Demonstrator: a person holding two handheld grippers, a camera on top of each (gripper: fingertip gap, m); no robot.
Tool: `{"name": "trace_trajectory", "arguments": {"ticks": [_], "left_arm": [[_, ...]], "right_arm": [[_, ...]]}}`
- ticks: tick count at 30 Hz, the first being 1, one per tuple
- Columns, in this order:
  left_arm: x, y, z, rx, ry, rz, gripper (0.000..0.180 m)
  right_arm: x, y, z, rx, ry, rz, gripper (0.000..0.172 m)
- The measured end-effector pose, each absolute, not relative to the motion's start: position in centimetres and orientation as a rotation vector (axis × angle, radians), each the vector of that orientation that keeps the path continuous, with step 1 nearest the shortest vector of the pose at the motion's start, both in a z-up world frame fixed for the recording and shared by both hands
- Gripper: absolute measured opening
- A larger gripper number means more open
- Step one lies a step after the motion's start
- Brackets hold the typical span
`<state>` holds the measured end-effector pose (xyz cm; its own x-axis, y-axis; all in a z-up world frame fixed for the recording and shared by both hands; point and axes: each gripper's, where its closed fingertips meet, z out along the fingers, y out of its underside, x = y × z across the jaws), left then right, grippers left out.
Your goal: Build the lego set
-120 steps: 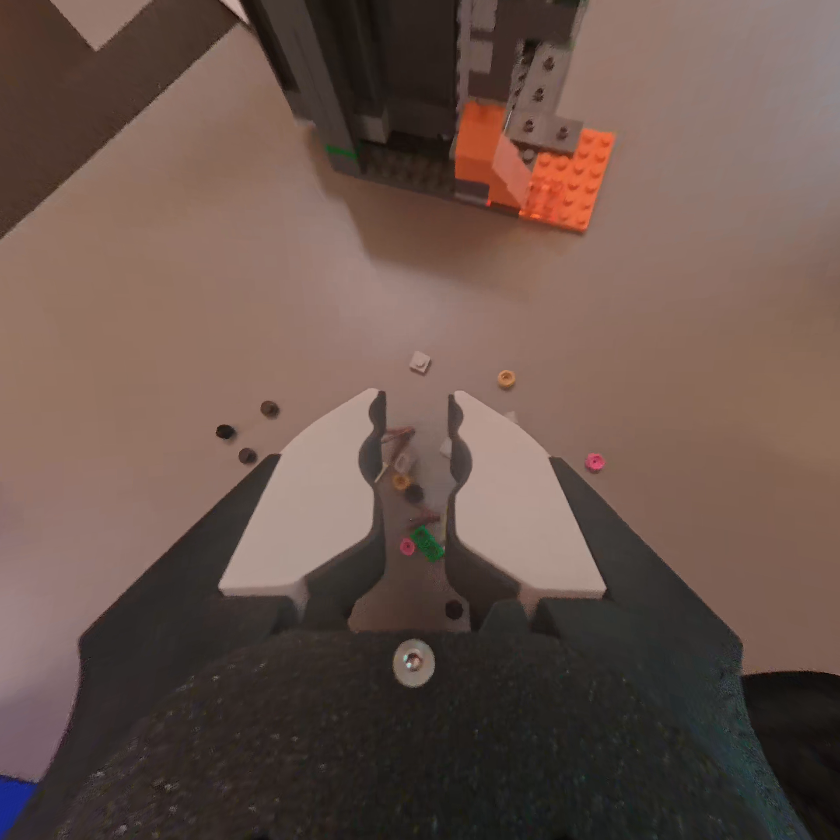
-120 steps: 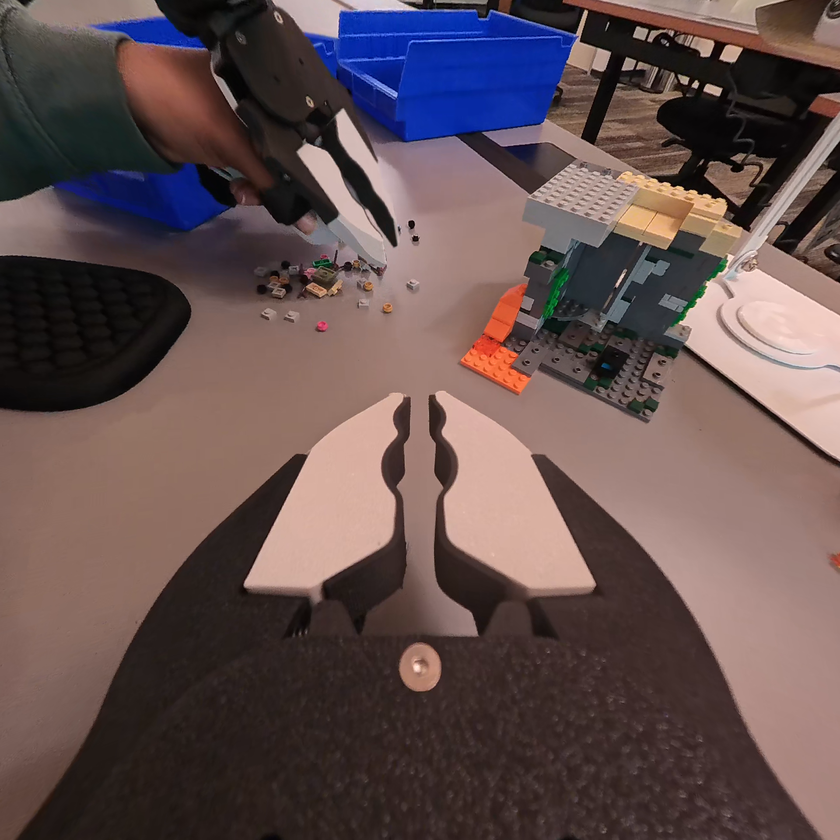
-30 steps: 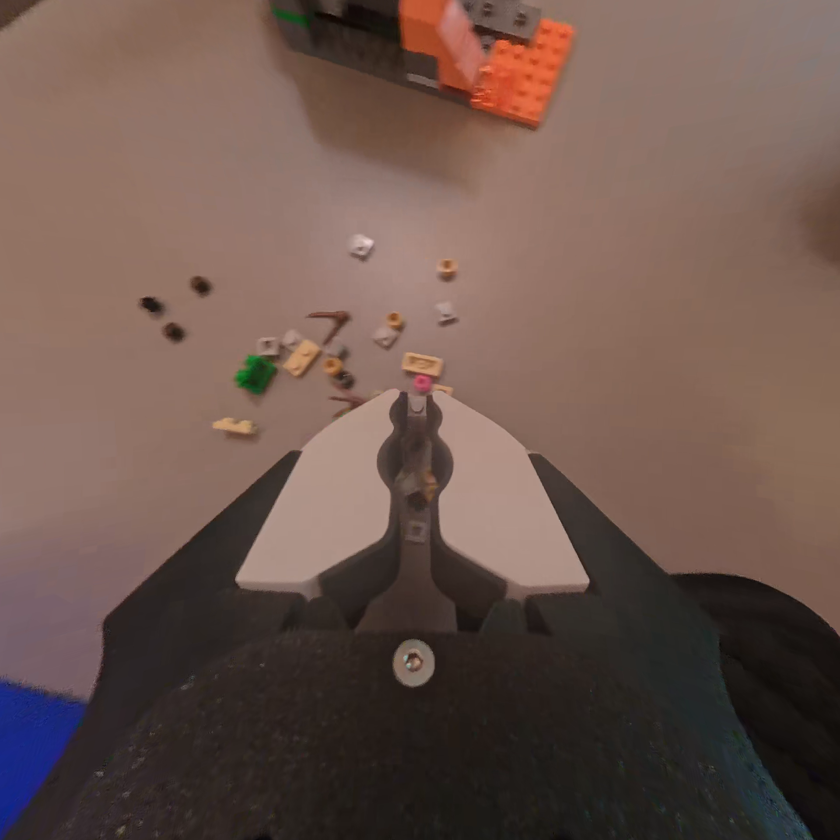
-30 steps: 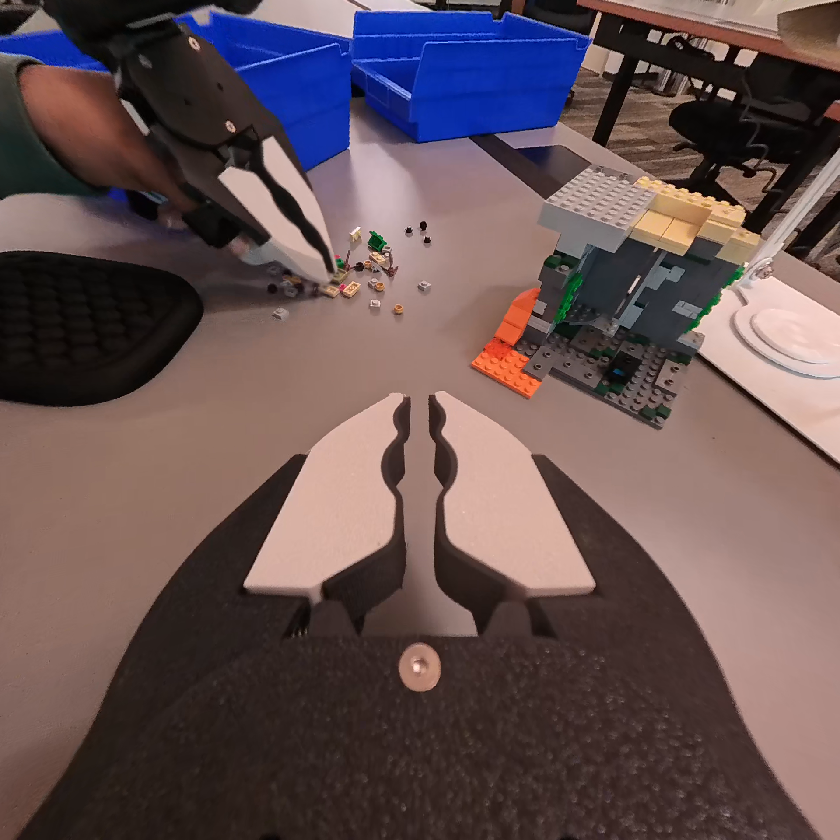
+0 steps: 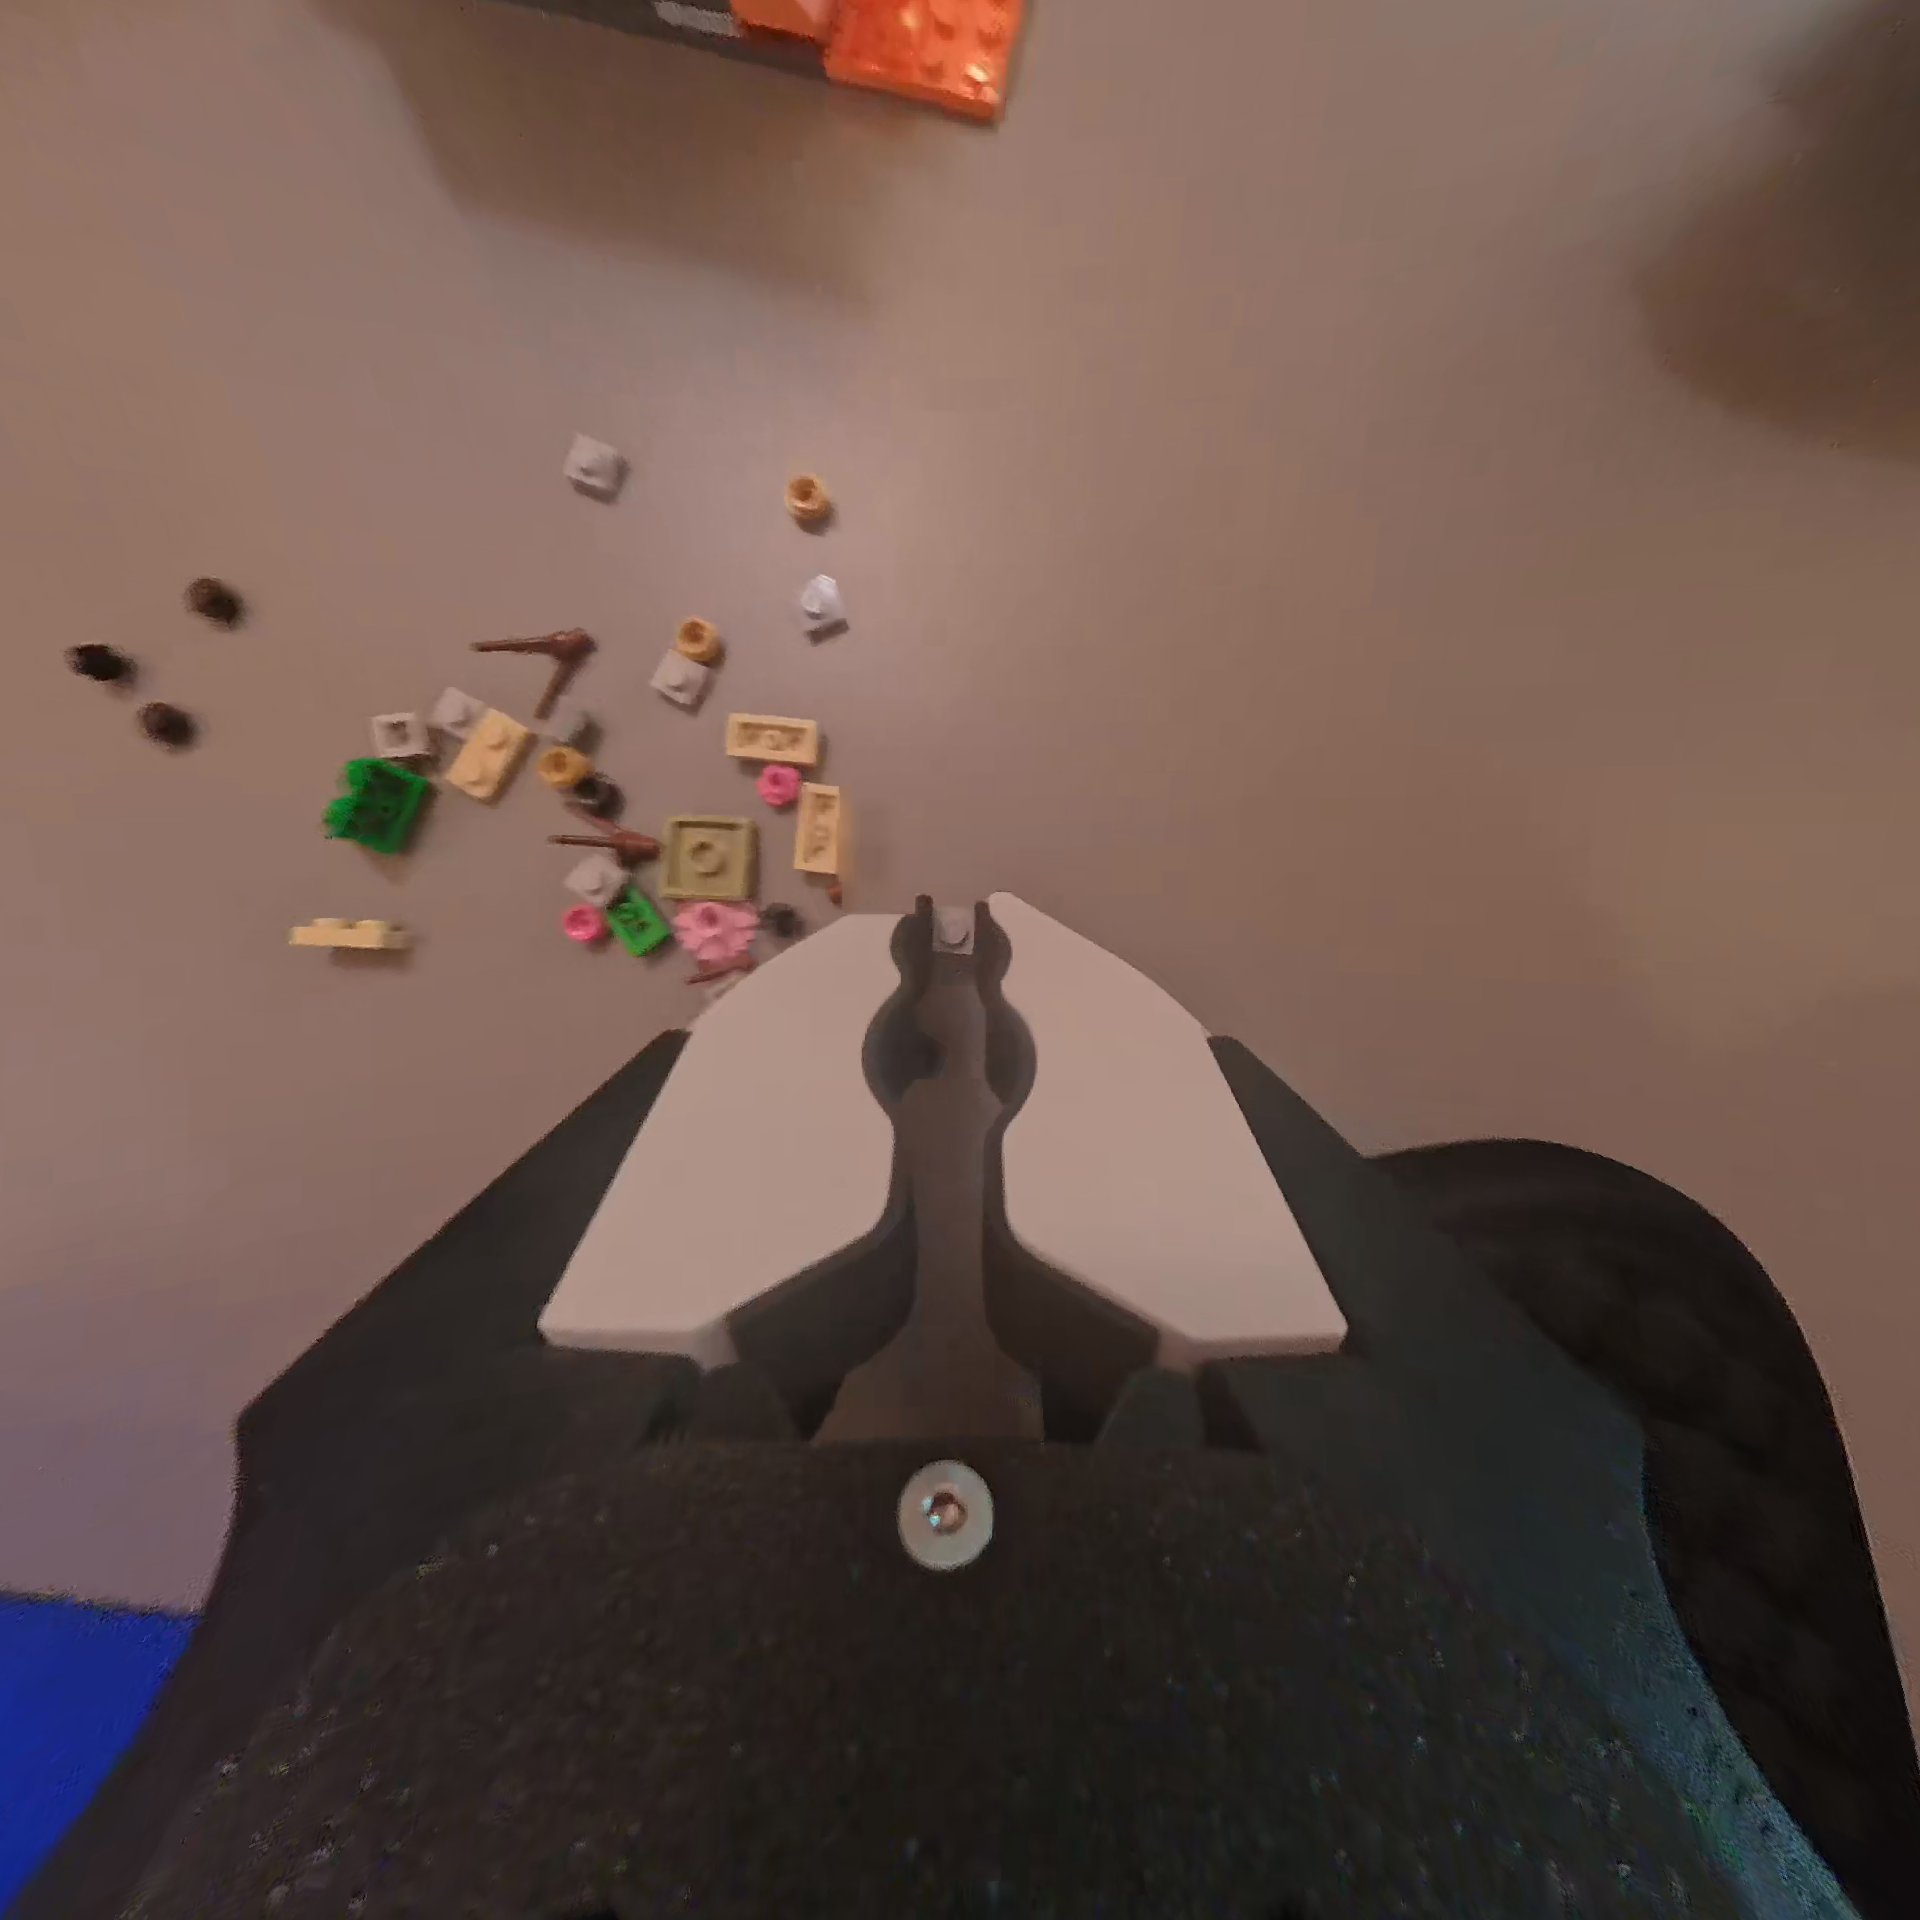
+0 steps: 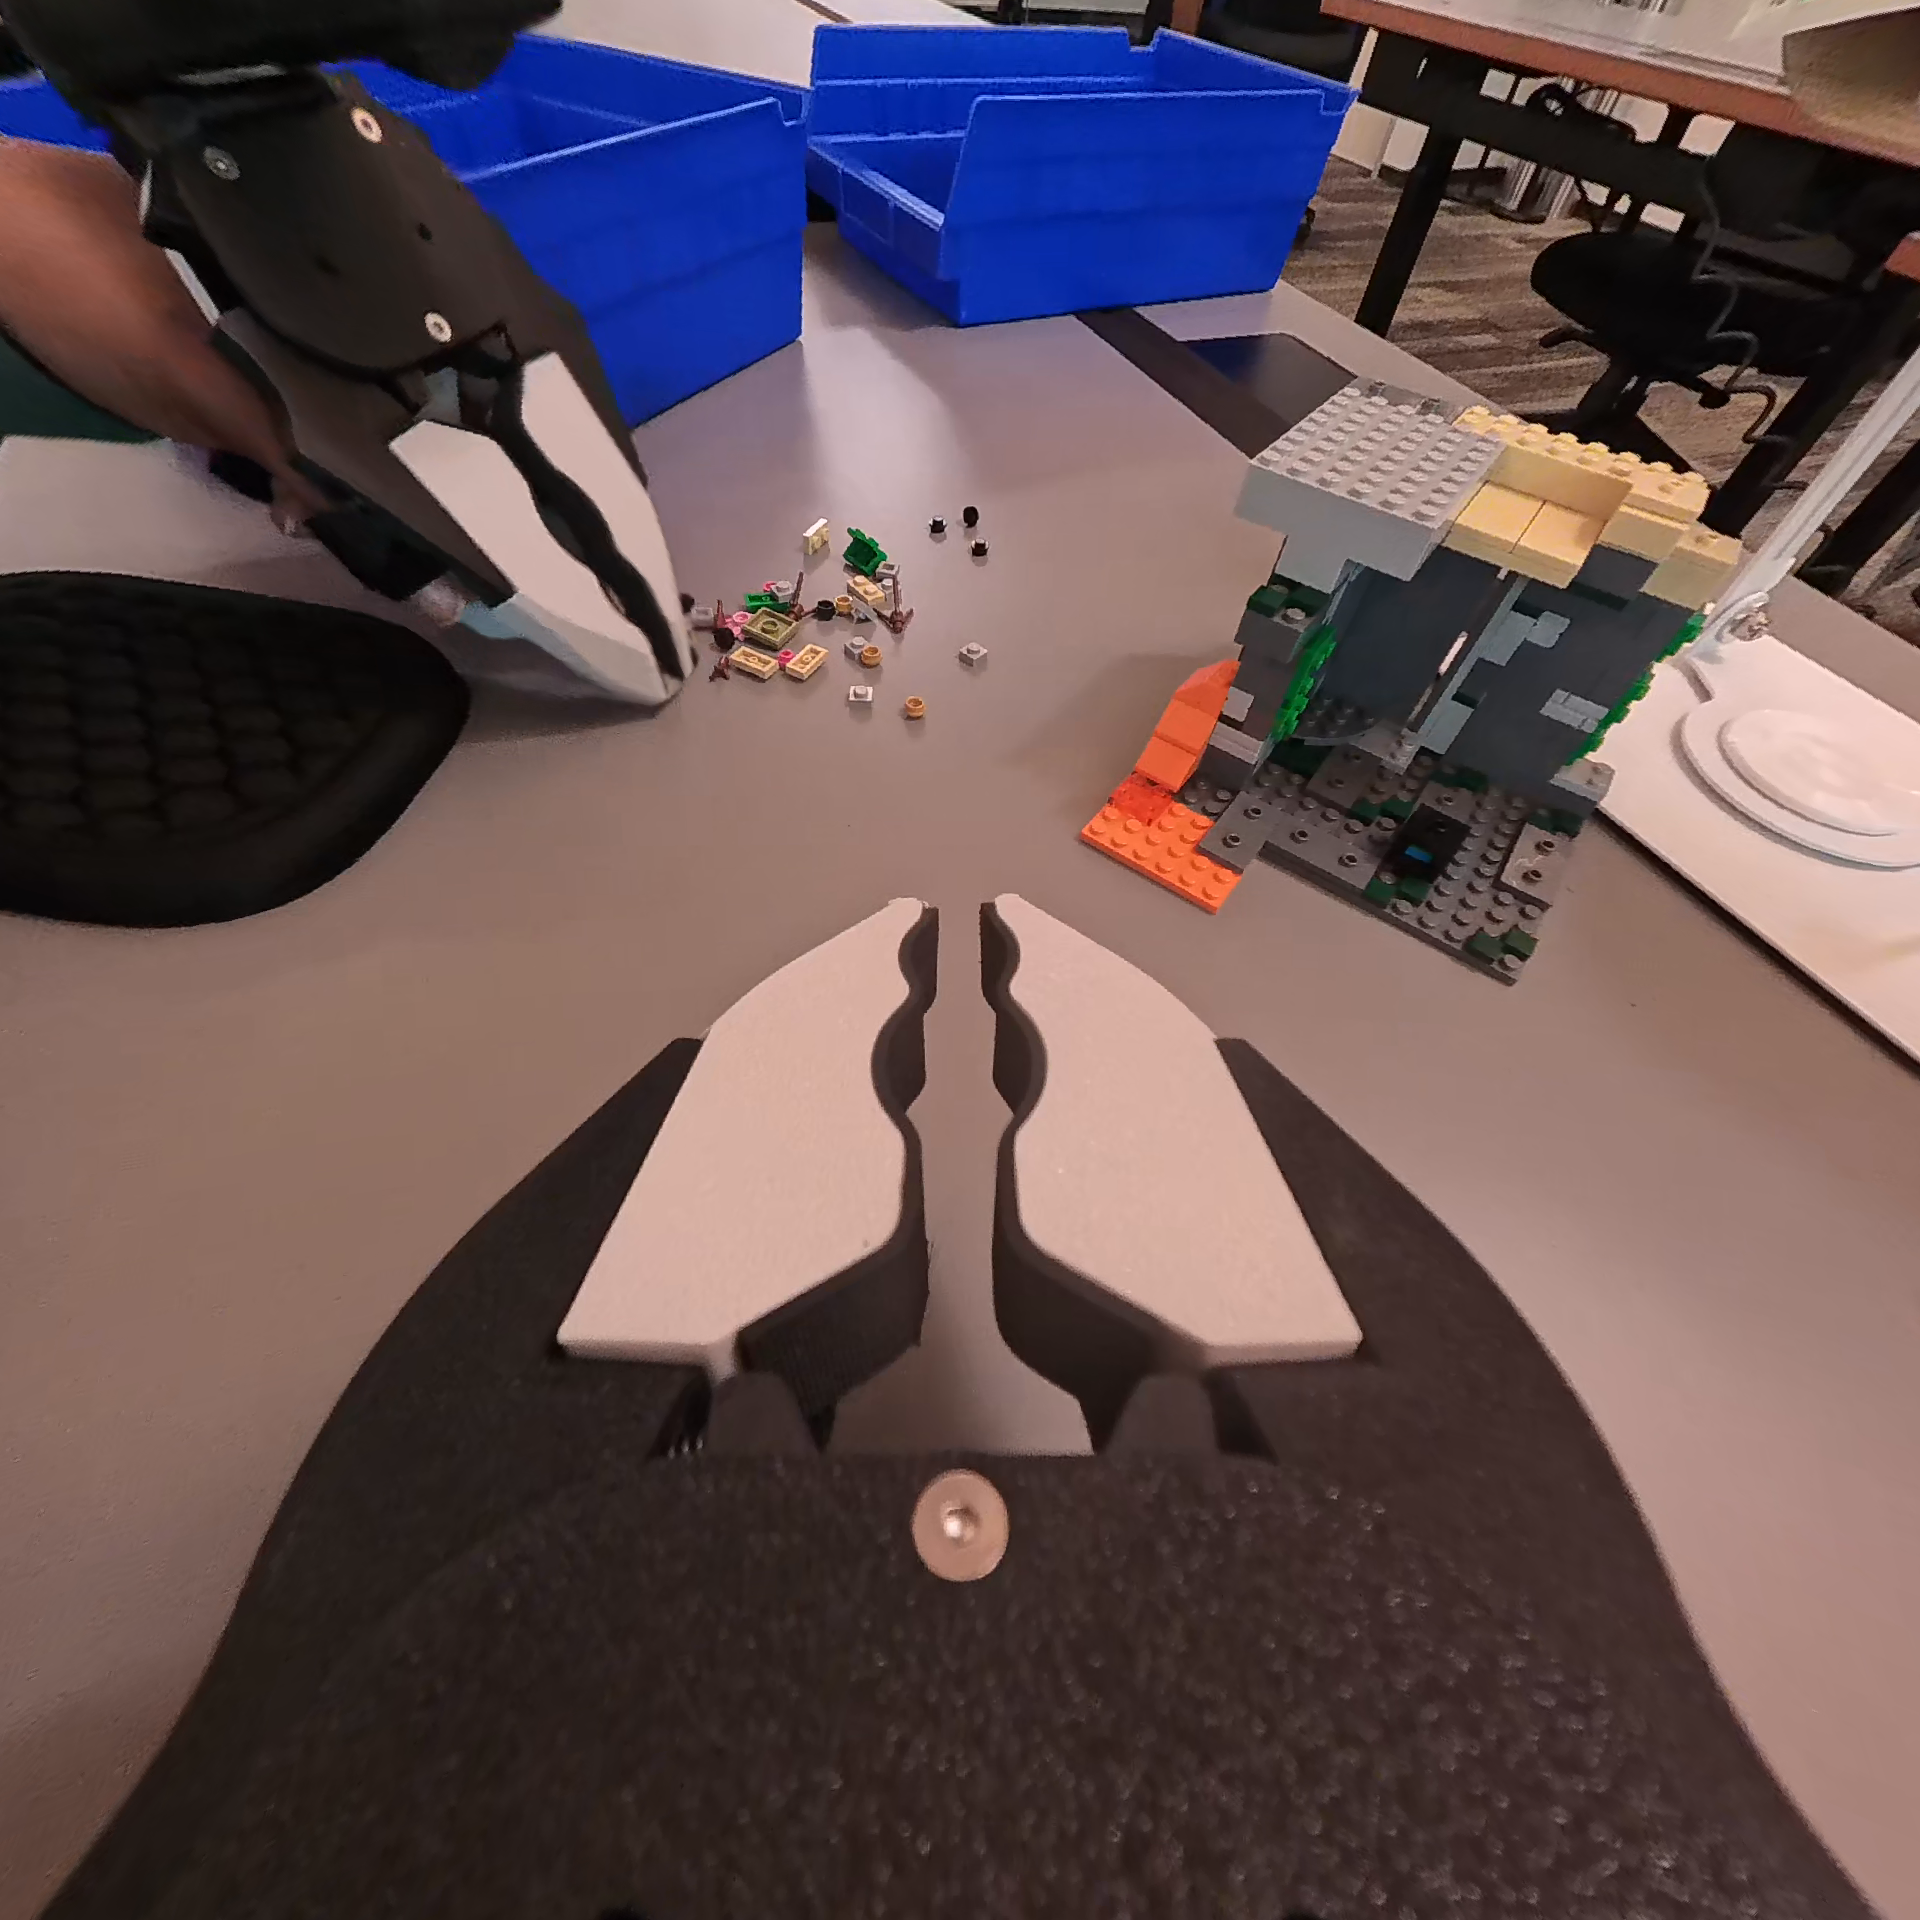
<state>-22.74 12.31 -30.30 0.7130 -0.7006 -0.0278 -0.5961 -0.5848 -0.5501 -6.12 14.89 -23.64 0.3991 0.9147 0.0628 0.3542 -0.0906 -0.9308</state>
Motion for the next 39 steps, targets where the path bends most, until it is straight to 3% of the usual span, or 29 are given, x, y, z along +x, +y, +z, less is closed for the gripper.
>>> {"name": "trace_trajectory", "arguments": {"ticks": [5,15,26,31,39], "left_arm": [[-26.0,16.0,-28.8,-2.39,0.815,-0.046,0.007],[-26.6,16.7,-29.0,-2.386,0.687,-0.054,0.021],[-18.9,12.9,-25.2,-2.087,0.765,-0.362,0.004],[-14.2,14.0,-22.3,-1.855,0.671,-0.444,0.0],[-11.6,18.8,-21.3,-1.744,0.494,-0.455,0.0]], "right_arm": [[-6.2,14.8,-23.7,-1.653,-1.141,0.696,0.007],[-6.2,14.8,-23.6,-1.652,-1.139,0.699,0.007],[-6.2,14.9,-23.5,-1.647,-1.131,0.689,0.007],[-4.9,16.5,-21.9,-1.64,-0.965,0.659,0.019],[-2.0,18.7,-20.7,-1.642,-0.753,0.705,0.0]]}}
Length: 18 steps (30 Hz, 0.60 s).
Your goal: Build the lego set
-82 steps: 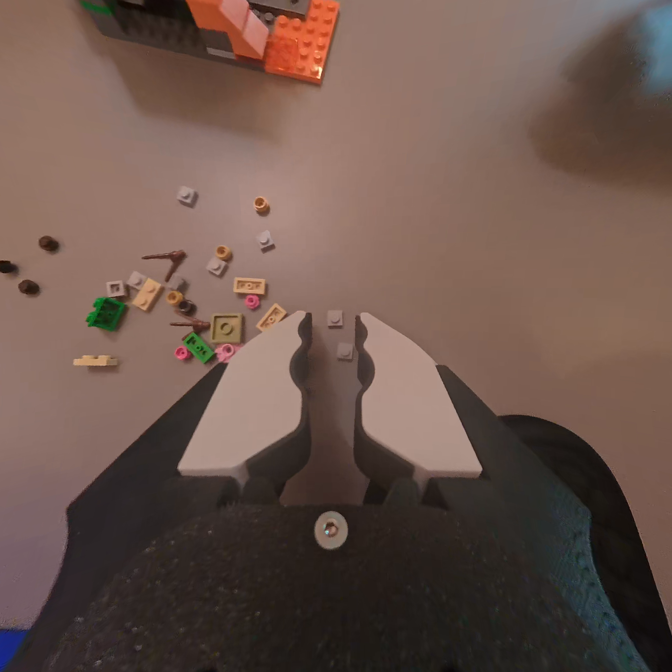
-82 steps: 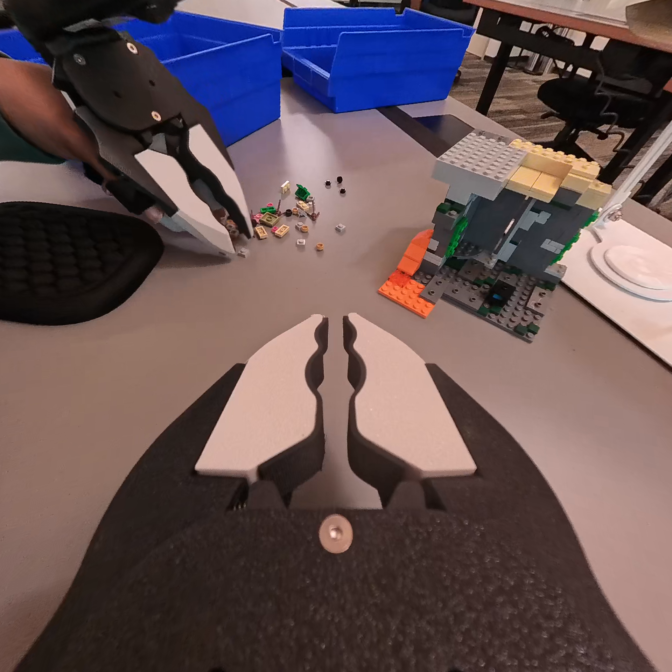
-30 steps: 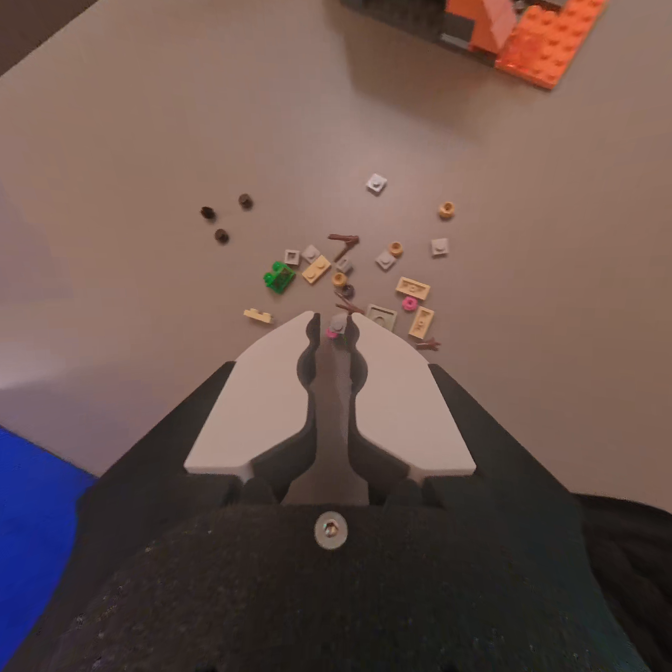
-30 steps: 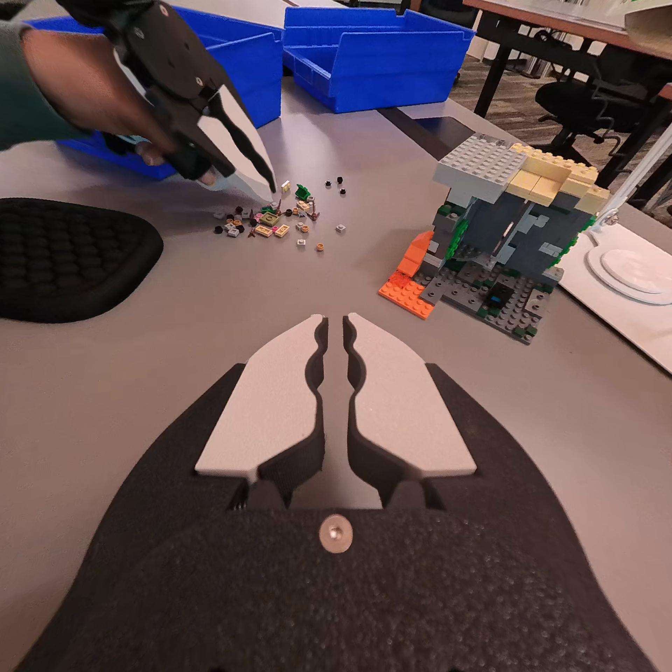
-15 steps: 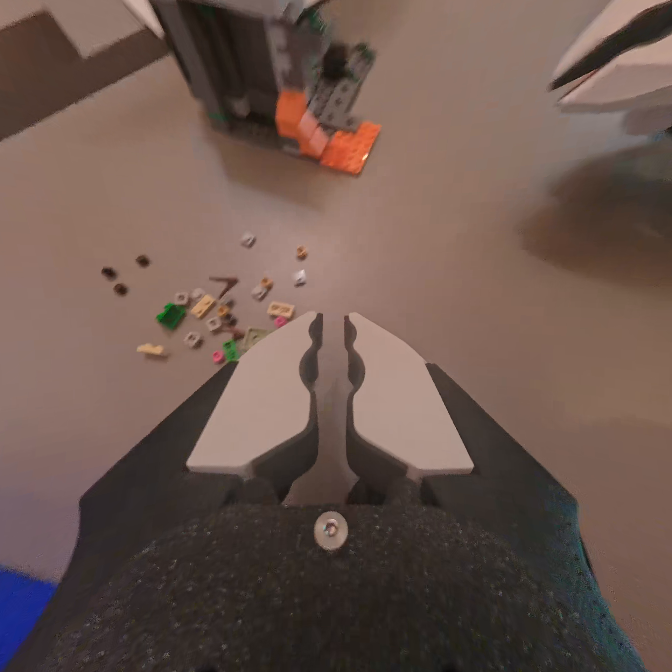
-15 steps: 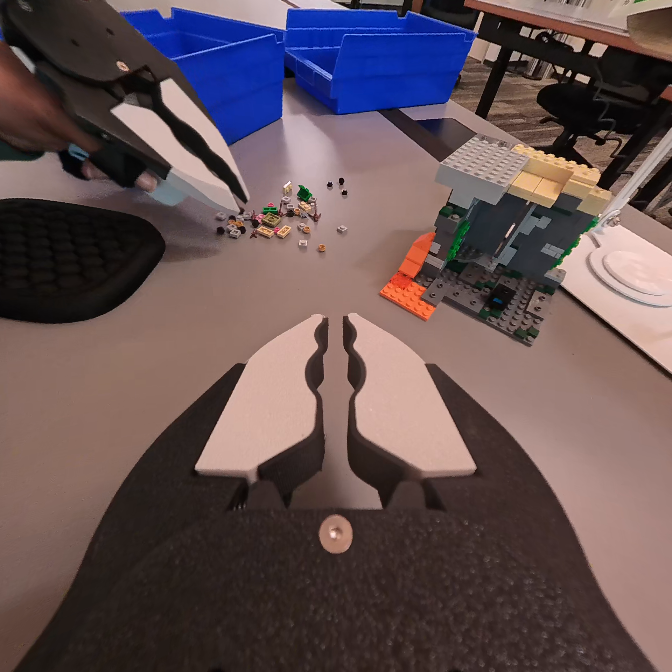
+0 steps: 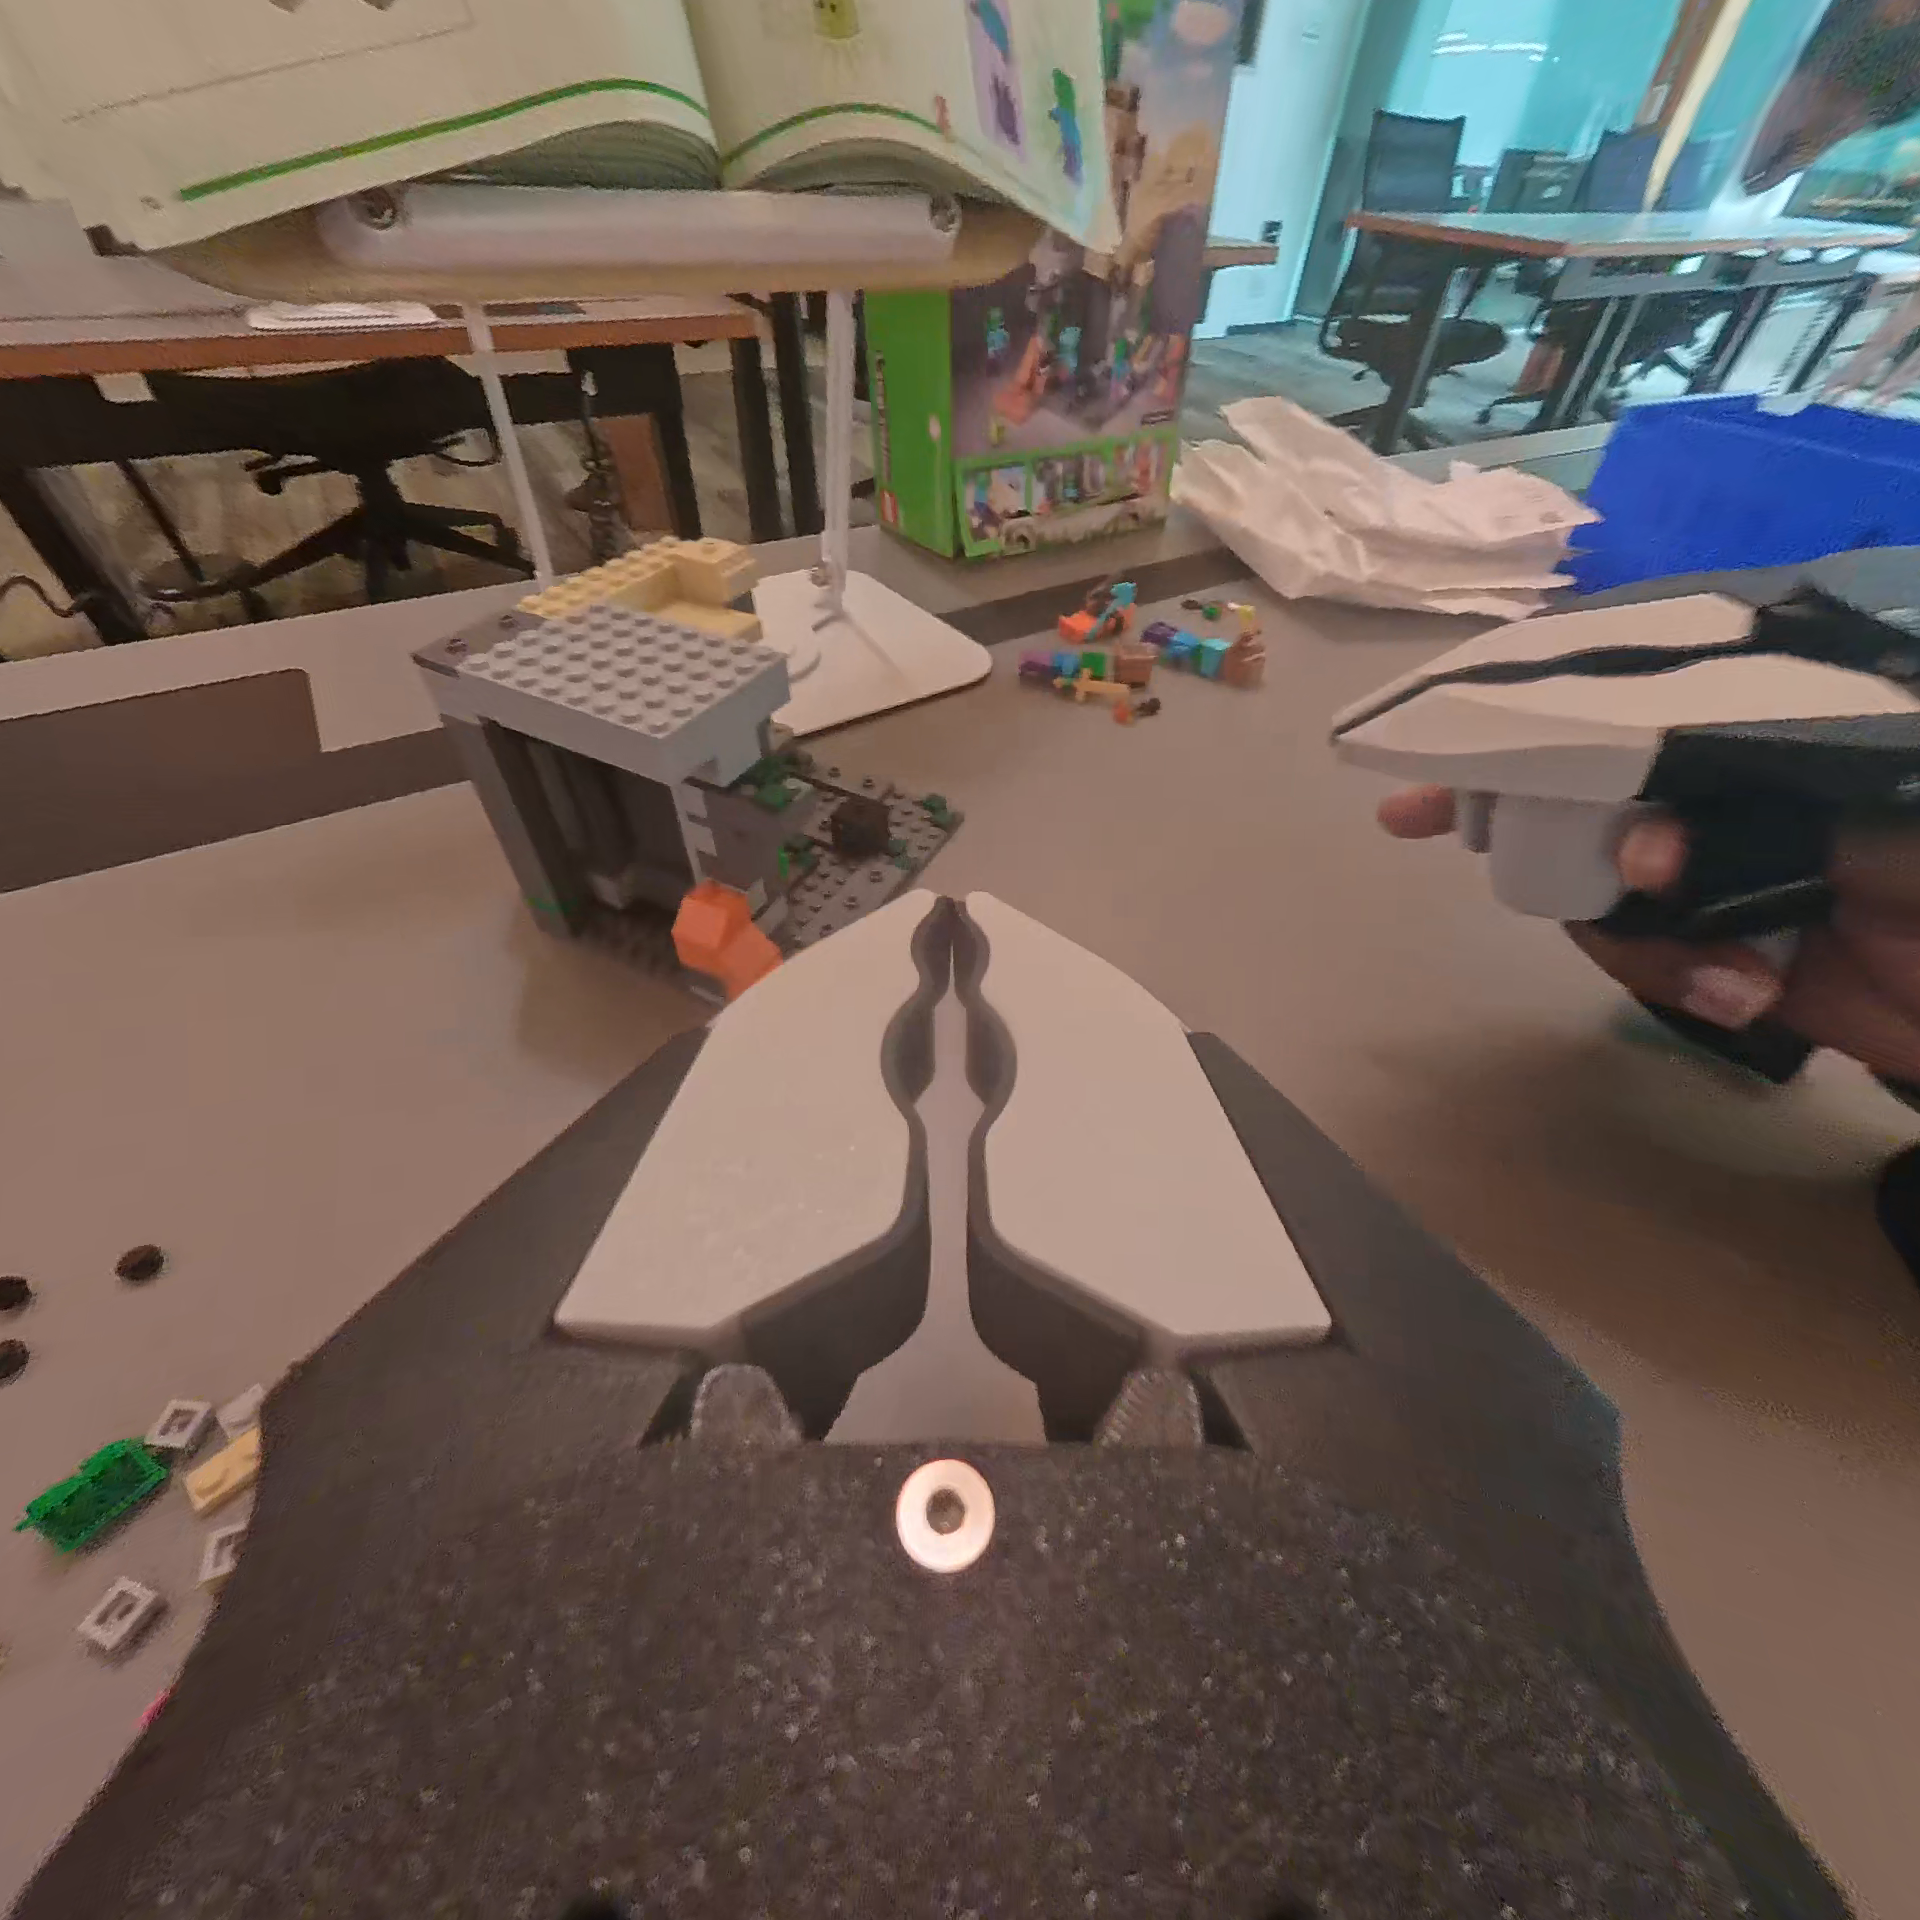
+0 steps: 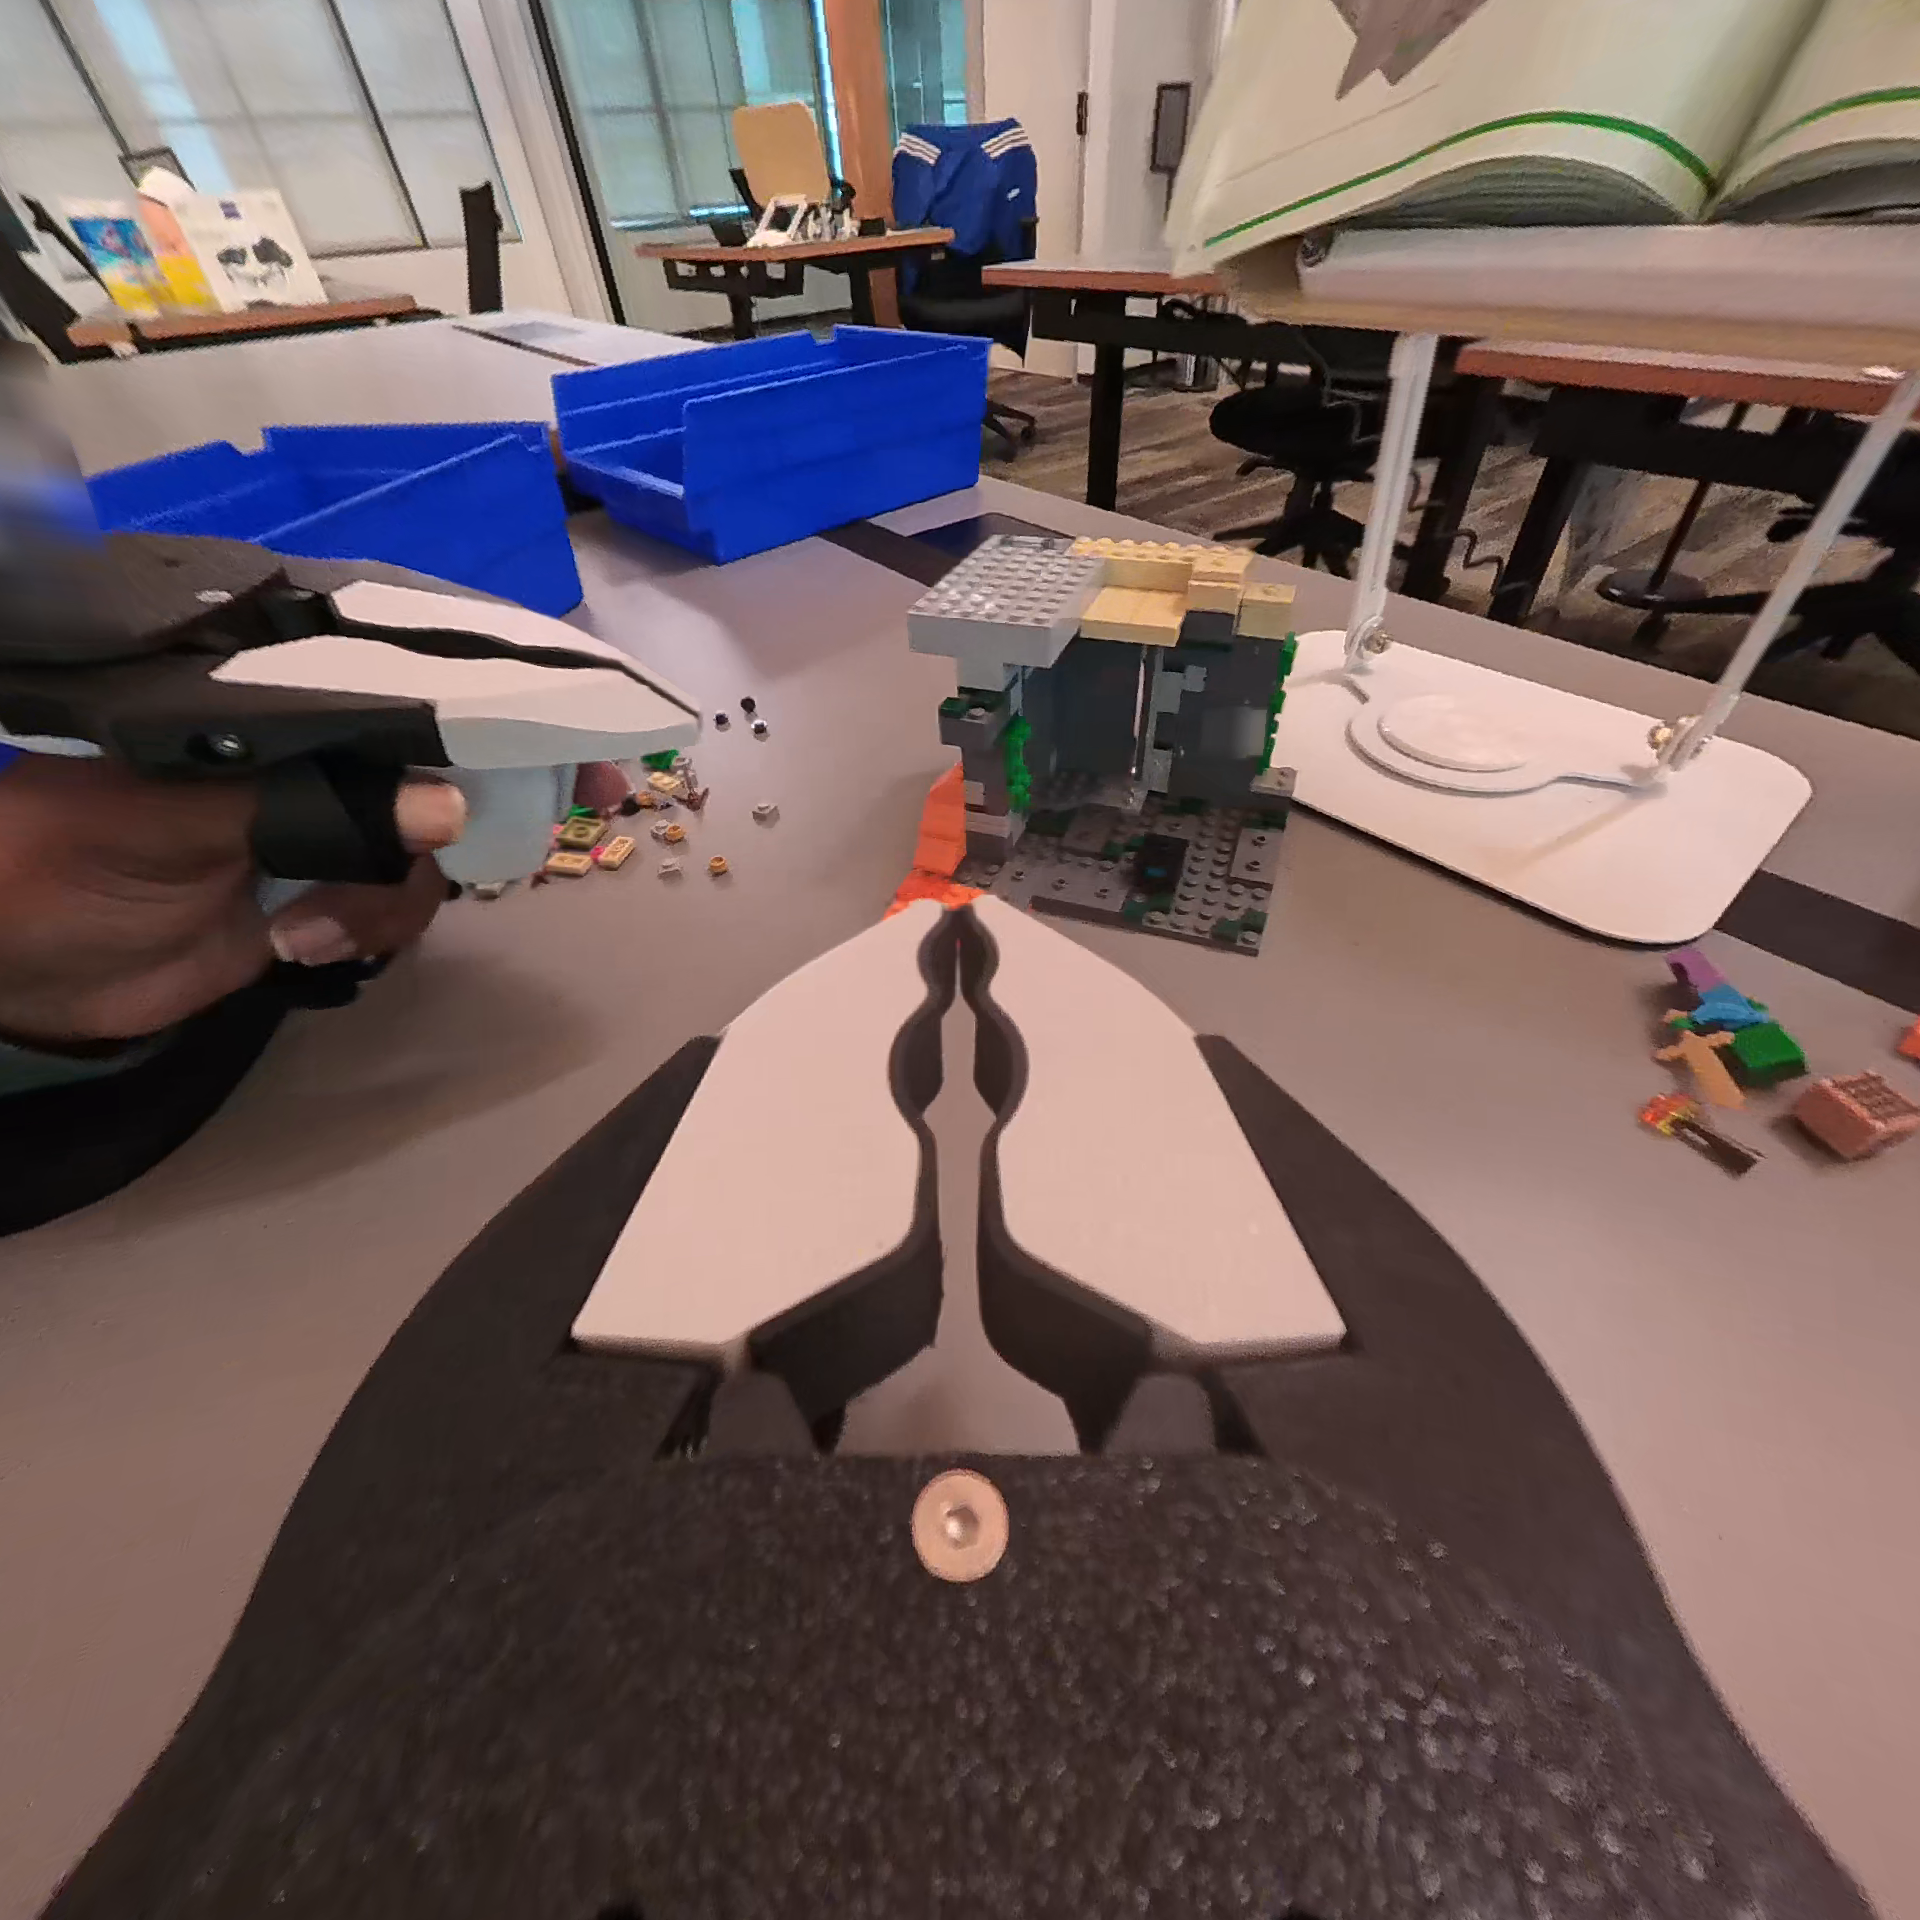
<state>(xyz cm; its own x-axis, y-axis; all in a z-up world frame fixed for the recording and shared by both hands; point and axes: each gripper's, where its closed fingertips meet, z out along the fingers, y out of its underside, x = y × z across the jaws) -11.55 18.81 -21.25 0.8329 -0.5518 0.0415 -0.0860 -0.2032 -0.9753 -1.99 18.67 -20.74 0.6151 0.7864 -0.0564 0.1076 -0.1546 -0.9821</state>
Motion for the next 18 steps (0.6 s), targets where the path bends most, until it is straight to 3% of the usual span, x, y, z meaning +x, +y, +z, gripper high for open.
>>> {"name": "trace_trajectory", "arguments": {"ticks": [16,18], "left_arm": [[-14.1,18.8,-21.0,-1.664,0.416,-0.605,0.0],[-14.3,18.4,-20.7,-1.659,0.415,-0.624,0.0]], "right_arm": [[0.0,20.8,-22.1,-1.666,-0.668,0.537,0.0],[0.1,20.8,-21.7,-1.643,-0.669,0.52,0.006]]}}
